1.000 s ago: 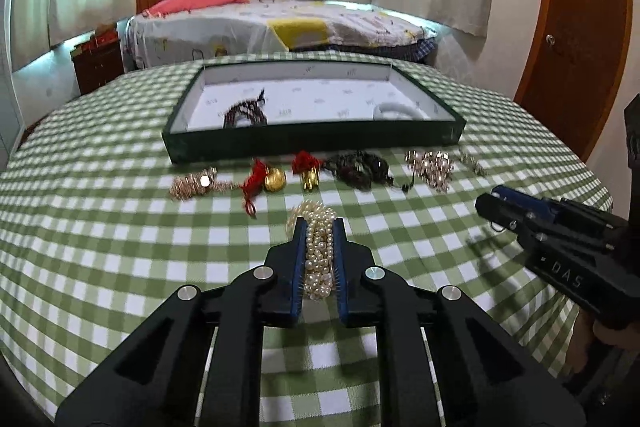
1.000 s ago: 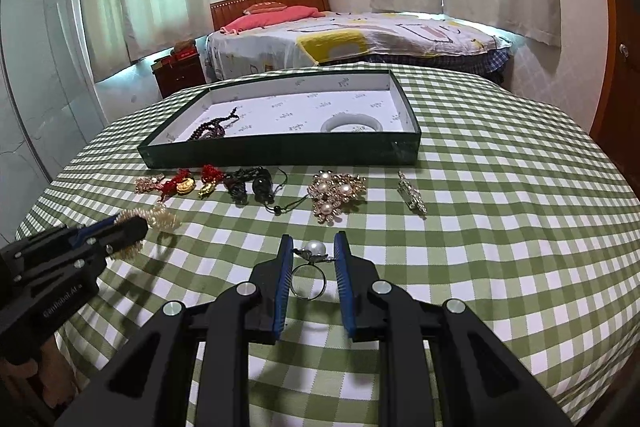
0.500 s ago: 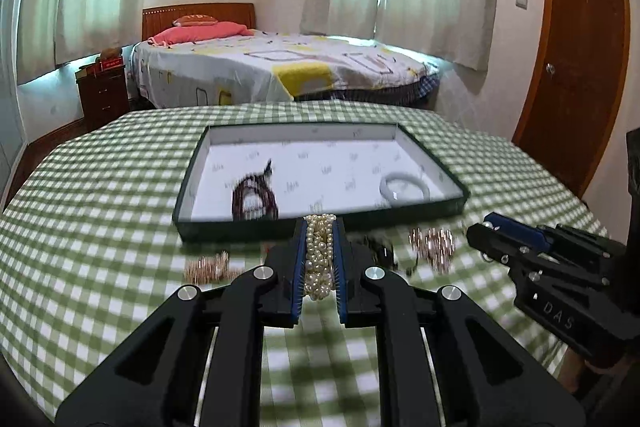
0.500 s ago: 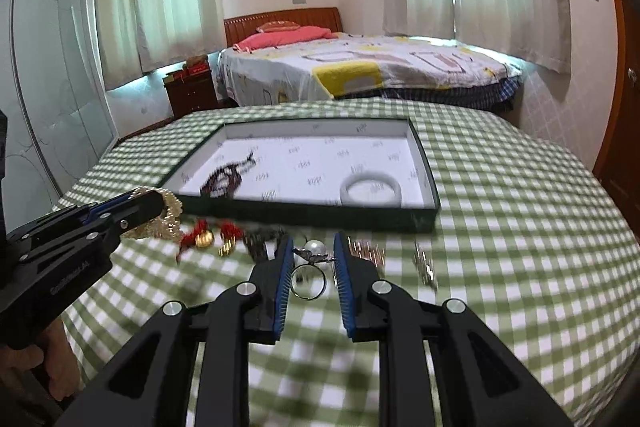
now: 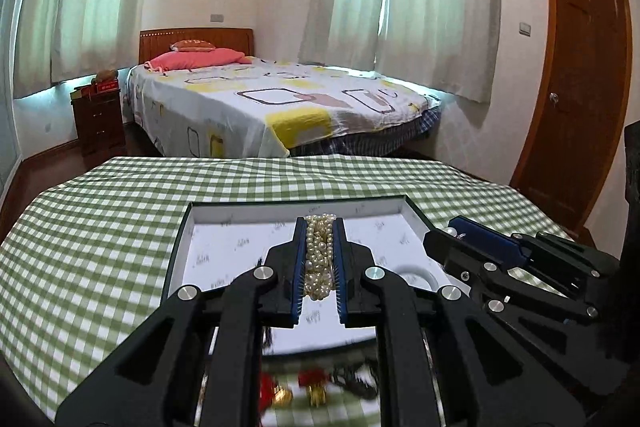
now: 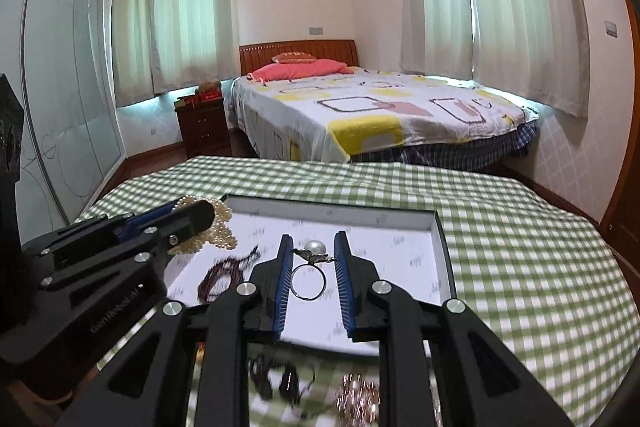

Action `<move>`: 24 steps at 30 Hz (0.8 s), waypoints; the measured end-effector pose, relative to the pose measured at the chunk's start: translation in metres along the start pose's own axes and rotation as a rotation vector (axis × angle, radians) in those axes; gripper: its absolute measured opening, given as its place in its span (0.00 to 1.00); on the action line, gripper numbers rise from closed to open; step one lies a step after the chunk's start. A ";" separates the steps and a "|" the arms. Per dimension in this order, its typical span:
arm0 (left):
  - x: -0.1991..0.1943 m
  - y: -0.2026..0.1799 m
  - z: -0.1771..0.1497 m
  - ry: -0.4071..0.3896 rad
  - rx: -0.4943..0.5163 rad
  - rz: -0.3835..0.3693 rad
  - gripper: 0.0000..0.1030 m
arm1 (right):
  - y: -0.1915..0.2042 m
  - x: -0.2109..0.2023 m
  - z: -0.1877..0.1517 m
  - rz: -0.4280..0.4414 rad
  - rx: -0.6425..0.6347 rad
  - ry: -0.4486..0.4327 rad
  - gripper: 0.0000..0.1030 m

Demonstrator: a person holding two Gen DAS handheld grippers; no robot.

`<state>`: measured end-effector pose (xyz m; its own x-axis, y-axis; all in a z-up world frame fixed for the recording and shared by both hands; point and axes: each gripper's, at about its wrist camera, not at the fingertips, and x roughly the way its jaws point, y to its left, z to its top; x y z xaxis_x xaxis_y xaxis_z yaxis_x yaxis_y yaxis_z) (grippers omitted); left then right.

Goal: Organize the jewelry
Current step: 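Carry the pearl necklace and ring into the green box and open both tools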

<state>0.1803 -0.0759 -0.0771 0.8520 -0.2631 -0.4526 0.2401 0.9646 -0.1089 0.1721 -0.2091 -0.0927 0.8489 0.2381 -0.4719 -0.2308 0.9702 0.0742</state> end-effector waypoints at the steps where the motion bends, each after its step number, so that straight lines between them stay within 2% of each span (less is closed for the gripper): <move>1: 0.004 0.001 0.001 0.004 -0.002 0.002 0.12 | -0.002 0.009 0.001 0.000 0.001 0.005 0.21; 11: 0.074 0.013 -0.038 0.184 -0.015 0.030 0.12 | -0.014 0.068 -0.032 0.024 0.014 0.161 0.21; 24: 0.115 0.022 -0.056 0.373 -0.065 0.005 0.12 | -0.020 0.101 -0.044 0.042 0.028 0.313 0.21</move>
<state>0.2570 -0.0843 -0.1813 0.6220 -0.2457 -0.7435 0.1960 0.9681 -0.1559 0.2414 -0.2066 -0.1808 0.6504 0.2568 -0.7148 -0.2458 0.9616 0.1218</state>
